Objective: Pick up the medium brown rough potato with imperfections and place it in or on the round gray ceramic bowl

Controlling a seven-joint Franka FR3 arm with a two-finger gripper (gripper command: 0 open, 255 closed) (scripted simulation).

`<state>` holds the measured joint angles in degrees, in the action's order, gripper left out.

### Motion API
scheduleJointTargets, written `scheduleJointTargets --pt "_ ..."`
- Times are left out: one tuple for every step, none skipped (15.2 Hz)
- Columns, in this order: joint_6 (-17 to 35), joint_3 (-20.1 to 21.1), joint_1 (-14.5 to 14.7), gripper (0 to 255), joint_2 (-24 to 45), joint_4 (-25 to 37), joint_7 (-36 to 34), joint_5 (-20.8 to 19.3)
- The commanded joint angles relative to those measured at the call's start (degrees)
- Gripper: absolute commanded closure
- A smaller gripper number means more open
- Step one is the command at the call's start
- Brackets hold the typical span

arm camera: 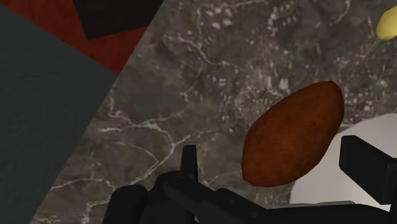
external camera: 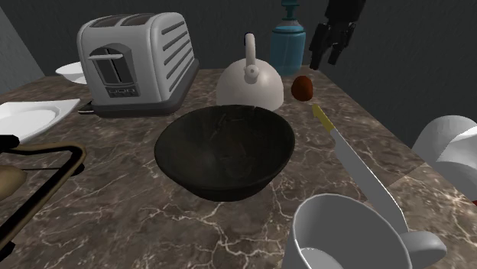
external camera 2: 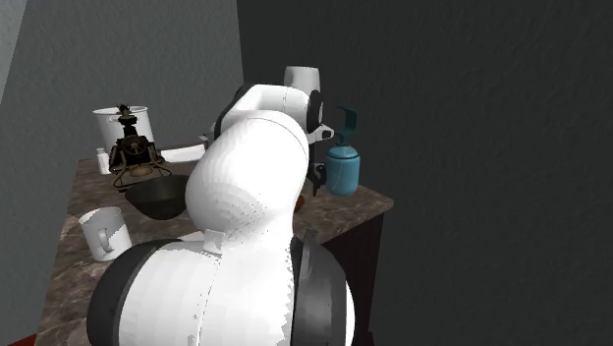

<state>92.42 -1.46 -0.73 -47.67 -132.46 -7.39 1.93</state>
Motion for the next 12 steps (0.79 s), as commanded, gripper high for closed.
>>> scheduleJointTargets --pt "0.0 0.0 0.0 0 0.0 0.0 0.0 0.0" --pt "0.1 1.1 -0.4 0 2.4 1.0 -3.0 1.1" --pt "0.1 2.1 -0.9 0 4.9 2.1 -5.9 2.2" --pt "0.2 3.1 -1.3 0 7.5 3.3 -8.8 3.3" --pt "0.3 3.7 -1.6 0 9.3 4.2 -10.8 4.1" --pt "1.0 3.8 -1.6 0 9.1 3.3 -10.8 4.1" --pt "1.7 3.8 -1.5 0 9.0 2.4 -10.8 4.1" --pt "2.5 3.9 -1.5 0 8.9 1.6 -10.8 4.2" --pt "3.2 4.0 -1.5 0 8.8 0.7 -10.8 4.2" --pt "3.9 4.0 -1.5 0 8.7 -0.1 -10.7 4.3" --pt "4.7 4.1 -1.5 0 8.6 -1.0 -10.7 4.3" --pt "5.4 4.2 -1.4 0 8.5 -1.8 -10.7 4.4"
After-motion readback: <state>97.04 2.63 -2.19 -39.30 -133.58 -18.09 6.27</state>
